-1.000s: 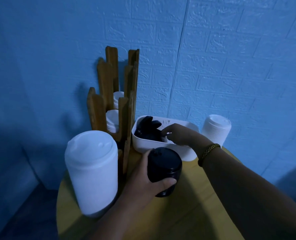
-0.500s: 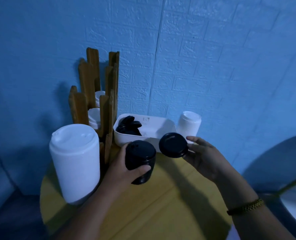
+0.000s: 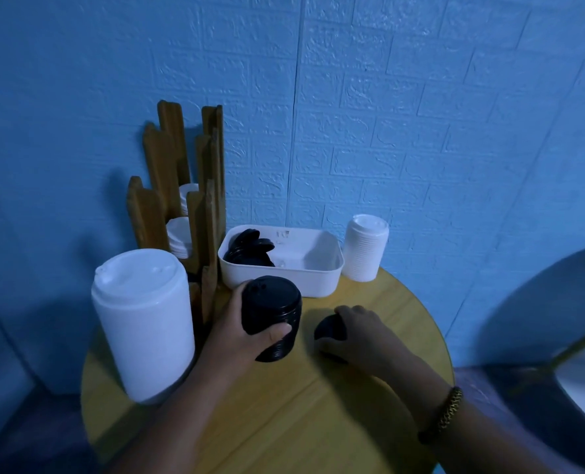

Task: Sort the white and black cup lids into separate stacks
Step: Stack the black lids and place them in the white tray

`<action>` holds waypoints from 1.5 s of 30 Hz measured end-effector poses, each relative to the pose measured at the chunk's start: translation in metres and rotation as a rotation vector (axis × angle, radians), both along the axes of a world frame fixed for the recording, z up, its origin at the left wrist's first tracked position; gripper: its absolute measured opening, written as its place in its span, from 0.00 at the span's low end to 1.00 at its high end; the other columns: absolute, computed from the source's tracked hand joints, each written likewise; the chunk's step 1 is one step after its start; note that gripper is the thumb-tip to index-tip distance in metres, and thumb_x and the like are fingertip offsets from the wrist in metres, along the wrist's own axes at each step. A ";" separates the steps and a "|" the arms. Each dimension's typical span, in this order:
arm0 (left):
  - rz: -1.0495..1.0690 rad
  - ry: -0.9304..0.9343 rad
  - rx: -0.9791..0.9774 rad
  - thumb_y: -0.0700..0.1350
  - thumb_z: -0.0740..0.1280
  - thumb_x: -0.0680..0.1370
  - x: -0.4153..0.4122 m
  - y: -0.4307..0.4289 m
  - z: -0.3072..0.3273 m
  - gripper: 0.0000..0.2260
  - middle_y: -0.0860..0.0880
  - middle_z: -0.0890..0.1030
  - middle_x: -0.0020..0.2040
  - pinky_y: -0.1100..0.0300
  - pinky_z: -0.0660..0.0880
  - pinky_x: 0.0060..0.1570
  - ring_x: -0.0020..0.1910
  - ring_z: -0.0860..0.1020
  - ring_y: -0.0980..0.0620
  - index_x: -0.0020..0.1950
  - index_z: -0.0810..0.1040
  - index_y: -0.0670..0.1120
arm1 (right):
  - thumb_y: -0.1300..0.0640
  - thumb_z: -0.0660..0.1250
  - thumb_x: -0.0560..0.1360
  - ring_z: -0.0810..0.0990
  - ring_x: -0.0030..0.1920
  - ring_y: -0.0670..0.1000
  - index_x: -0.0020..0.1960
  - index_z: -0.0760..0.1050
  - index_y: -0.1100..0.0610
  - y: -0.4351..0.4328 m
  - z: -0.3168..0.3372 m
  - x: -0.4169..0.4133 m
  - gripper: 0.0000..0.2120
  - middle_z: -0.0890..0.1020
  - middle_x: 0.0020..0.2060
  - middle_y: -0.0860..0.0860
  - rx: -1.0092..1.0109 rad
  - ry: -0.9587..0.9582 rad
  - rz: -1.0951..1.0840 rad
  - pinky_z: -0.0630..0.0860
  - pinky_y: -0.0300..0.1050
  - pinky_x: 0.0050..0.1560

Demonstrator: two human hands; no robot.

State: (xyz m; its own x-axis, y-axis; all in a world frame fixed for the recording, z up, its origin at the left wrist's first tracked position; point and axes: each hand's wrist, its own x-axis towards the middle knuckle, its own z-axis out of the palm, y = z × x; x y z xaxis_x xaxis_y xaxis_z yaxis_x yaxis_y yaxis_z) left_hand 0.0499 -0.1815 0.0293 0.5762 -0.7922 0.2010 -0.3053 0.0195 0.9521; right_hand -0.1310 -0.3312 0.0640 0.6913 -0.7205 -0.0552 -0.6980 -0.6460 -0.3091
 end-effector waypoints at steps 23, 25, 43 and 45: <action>-0.018 -0.076 0.097 0.56 0.79 0.66 0.001 -0.007 0.002 0.45 0.58 0.74 0.68 0.55 0.76 0.61 0.66 0.74 0.56 0.78 0.59 0.62 | 0.42 0.61 0.75 0.71 0.63 0.51 0.70 0.71 0.47 0.032 0.032 0.078 0.25 0.75 0.64 0.46 -0.119 -0.340 0.503 0.68 0.50 0.66; 0.002 -0.090 0.092 0.54 0.80 0.68 0.000 -0.008 0.001 0.43 0.58 0.75 0.67 0.55 0.76 0.60 0.65 0.74 0.55 0.77 0.61 0.62 | 0.40 0.59 0.75 0.71 0.63 0.51 0.70 0.71 0.47 0.034 0.032 0.080 0.25 0.75 0.64 0.46 -0.135 -0.323 0.489 0.68 0.49 0.66; -0.045 -0.009 0.092 0.62 0.78 0.65 0.008 -0.008 -0.005 0.42 0.68 0.72 0.68 0.54 0.71 0.68 0.69 0.69 0.65 0.74 0.60 0.72 | 0.66 0.58 0.79 0.78 0.57 0.55 0.57 0.82 0.61 -0.063 0.060 0.182 0.15 0.81 0.55 0.54 0.109 -0.054 0.265 0.72 0.45 0.58; -0.046 -0.013 0.089 0.62 0.77 0.65 0.008 -0.008 -0.005 0.41 0.67 0.72 0.68 0.53 0.72 0.68 0.70 0.70 0.63 0.73 0.61 0.72 | 0.72 0.59 0.75 0.80 0.55 0.55 0.56 0.83 0.59 -0.064 0.061 0.171 0.19 0.83 0.51 0.54 0.064 -0.161 0.262 0.76 0.46 0.57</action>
State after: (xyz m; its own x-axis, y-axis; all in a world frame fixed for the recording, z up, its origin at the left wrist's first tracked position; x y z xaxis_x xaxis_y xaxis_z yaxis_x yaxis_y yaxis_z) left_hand 0.0576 -0.1897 0.0245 0.5370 -0.8325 0.1361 -0.3184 -0.0506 0.9466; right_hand 0.0401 -0.3951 0.1252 0.8566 -0.5151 0.0305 -0.4488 -0.7730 -0.4484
